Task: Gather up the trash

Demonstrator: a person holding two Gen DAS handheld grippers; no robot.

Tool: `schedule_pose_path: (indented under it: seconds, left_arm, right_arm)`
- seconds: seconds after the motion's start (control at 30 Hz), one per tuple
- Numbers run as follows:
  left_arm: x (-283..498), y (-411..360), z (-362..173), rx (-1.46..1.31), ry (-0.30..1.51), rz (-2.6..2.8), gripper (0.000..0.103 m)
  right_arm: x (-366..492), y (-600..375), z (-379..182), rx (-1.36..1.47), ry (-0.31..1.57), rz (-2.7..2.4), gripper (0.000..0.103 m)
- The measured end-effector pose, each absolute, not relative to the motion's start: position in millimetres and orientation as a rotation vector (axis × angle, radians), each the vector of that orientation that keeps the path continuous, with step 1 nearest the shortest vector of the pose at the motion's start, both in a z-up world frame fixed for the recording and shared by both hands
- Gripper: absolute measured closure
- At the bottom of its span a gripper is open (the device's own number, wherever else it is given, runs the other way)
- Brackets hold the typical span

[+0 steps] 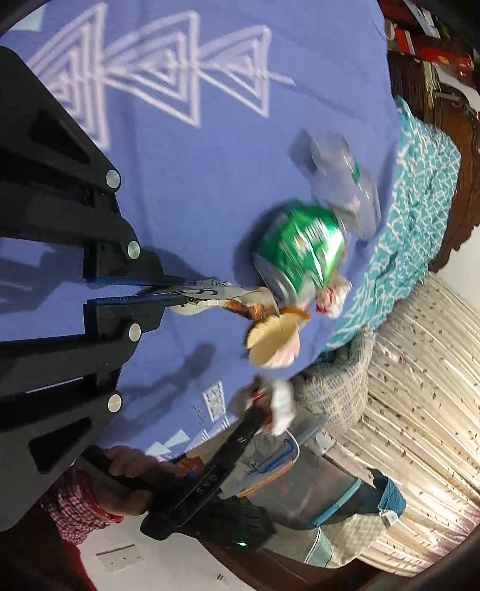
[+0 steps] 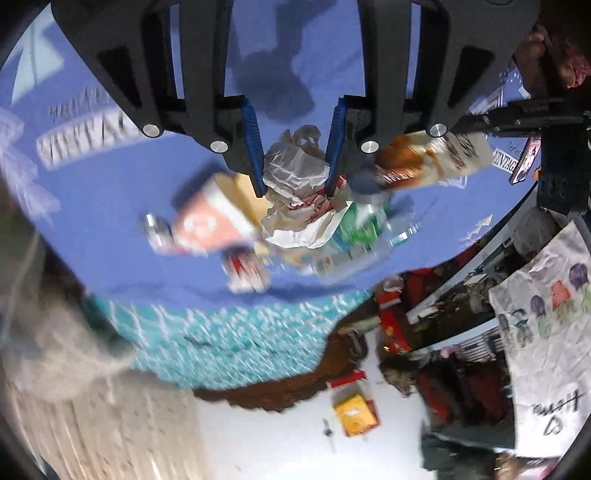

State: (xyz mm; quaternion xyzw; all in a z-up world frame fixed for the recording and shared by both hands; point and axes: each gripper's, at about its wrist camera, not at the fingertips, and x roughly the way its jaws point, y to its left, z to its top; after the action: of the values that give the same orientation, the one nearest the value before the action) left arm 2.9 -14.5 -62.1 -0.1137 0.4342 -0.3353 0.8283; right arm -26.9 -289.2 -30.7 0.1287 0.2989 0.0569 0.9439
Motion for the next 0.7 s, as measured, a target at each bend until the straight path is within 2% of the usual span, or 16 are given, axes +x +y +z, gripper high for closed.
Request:
schedule_pose_path:
  seconds: [0.13, 0.37, 0.47, 0.5, 0.53, 0.57, 0.6, 0.67, 0.7]
  left_arm:
    - [4.1, 6.1, -66.7, -0.279, 0.930, -0.692, 0.099]
    - [1.3, 24.0, -71.7, -0.299, 0.924, -0.652, 0.098]
    - [3.4, 27.1, -76.7, -0.309, 0.941, -0.633, 0.093]
    - [3.9, 27.3, -78.0, -0.311, 0.946, -0.627, 0.088]
    - [4.8, 27.3, -78.9, -0.311, 0.950, -0.619, 0.074]
    - [4.8, 27.4, -79.0, -0.312, 0.951, -0.609, 0.066]
    - [4.1, 29.6, -79.1, -0.314, 0.945, -0.599, 0.053]
    - [3.7, 29.7, -76.2, -0.313, 0.935, -0.590, 0.047]
    - [4.1, 29.7, -75.6, -0.313, 0.935, -0.588, 0.044]
  right_arm:
    - [-30.9, -292.8, -52.5, 0.341, 0.712, 0.123, 0.069]
    - [-29.8, -278.9, -70.4, 0.369, 0.776, 0.162, 0.069]
    - [-30.2, -274.7, -72.7, 0.358, 0.784, 0.162, 0.067]
    - [-29.6, -274.3, -74.1, 0.358, 0.790, 0.154, 0.067]
    - [-30.3, -273.9, -74.8, 0.359, 0.793, 0.148, 0.066]
    - [-30.4, -275.1, -76.6, 0.366, 0.797, 0.143, 0.063]
    - [-31.4, -275.8, -76.8, 0.370, 0.799, 0.141, 0.053]
    - [-34.1, -278.2, -75.9, 0.381, 0.784, 0.132, 0.036]
    - [-36.3, -279.2, -73.5, 0.380, 0.765, 0.123, 0.033]
